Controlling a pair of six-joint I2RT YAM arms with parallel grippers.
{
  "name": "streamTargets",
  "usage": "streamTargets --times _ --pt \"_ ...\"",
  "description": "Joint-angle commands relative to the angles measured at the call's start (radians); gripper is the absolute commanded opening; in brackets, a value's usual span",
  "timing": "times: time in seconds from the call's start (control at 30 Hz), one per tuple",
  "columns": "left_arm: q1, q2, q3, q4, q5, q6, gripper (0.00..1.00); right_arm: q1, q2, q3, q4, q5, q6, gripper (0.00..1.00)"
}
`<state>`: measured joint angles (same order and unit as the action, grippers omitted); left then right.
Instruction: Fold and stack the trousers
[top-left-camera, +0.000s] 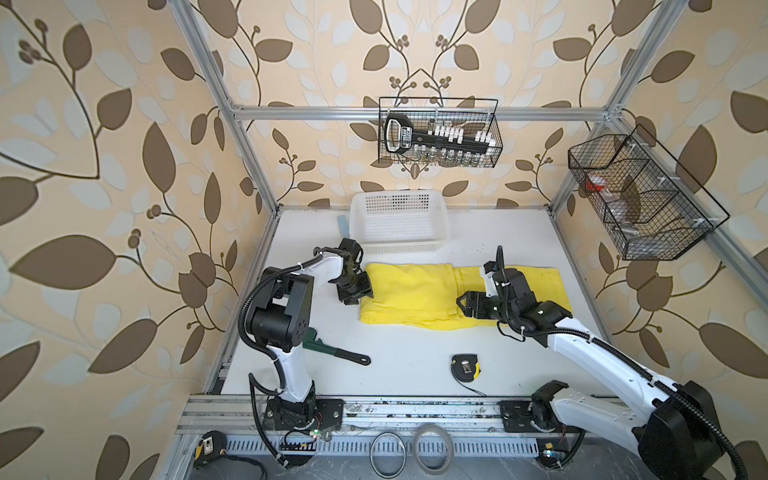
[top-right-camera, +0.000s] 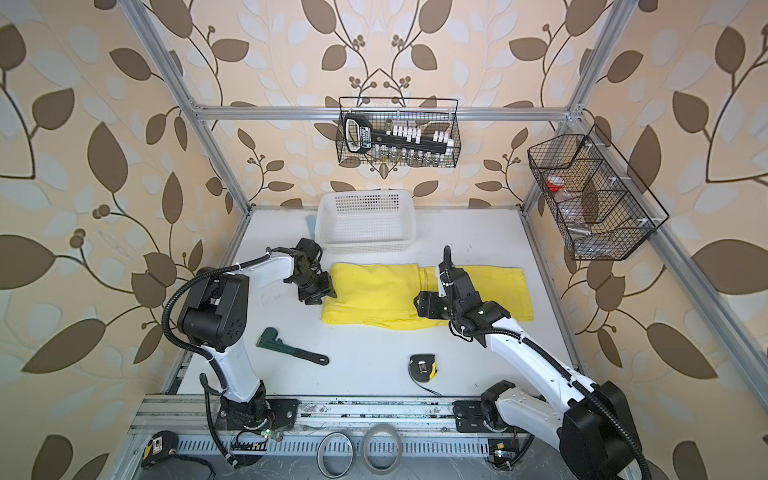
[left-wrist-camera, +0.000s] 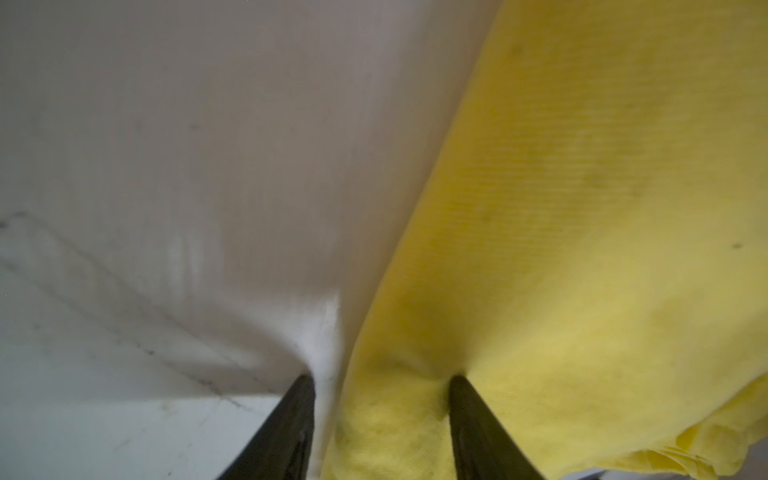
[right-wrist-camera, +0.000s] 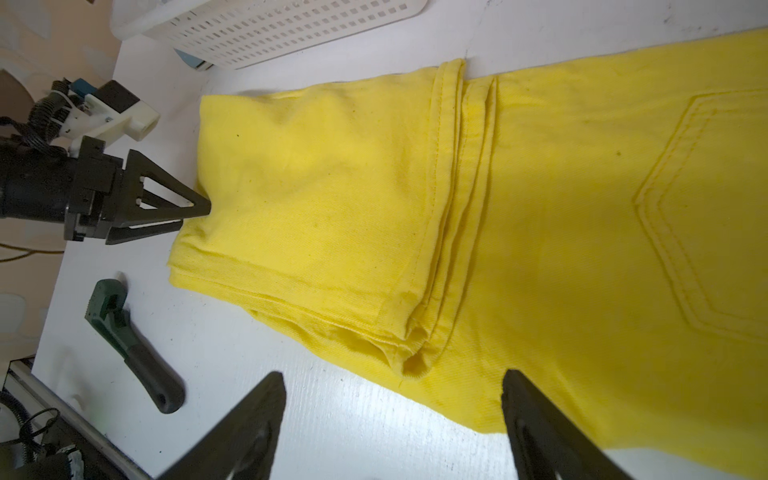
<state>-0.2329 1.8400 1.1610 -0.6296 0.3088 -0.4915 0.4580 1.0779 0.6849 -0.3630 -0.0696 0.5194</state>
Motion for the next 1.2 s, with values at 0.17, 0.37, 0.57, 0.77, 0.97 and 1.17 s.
streamTargets --times 0.17,0.37,0.57,0.77,0.97,1.17 --pt "0.004 0.028 0.008 0.040 0.115 0.012 0.08 -0.052 -0.080 0.014 -0.017 -0.075 -0.012 0.84" --pt "0.020 -0.064 0.081 -0.112 -0.020 0.075 0.00 -0.170 -0.128 0.002 -0.073 -0.117 -0.061 0.85" --pt "0.136 -0.192 0.130 -0.250 -0.088 0.127 0.00 -0.271 -0.157 -0.017 -0.112 -0.156 -0.112 0.86" --pt "0.247 -0.292 0.211 -0.368 -0.132 0.184 0.00 -0.315 -0.140 -0.034 -0.109 -0.167 -0.137 0.86" --pt "0.309 -0.353 0.360 -0.473 -0.162 0.221 0.00 -0.301 -0.109 -0.065 -0.059 -0.166 -0.117 0.86" --pt "0.309 -0.388 0.498 -0.521 -0.028 0.215 0.00 -0.263 -0.062 -0.099 -0.017 -0.119 -0.087 0.84"
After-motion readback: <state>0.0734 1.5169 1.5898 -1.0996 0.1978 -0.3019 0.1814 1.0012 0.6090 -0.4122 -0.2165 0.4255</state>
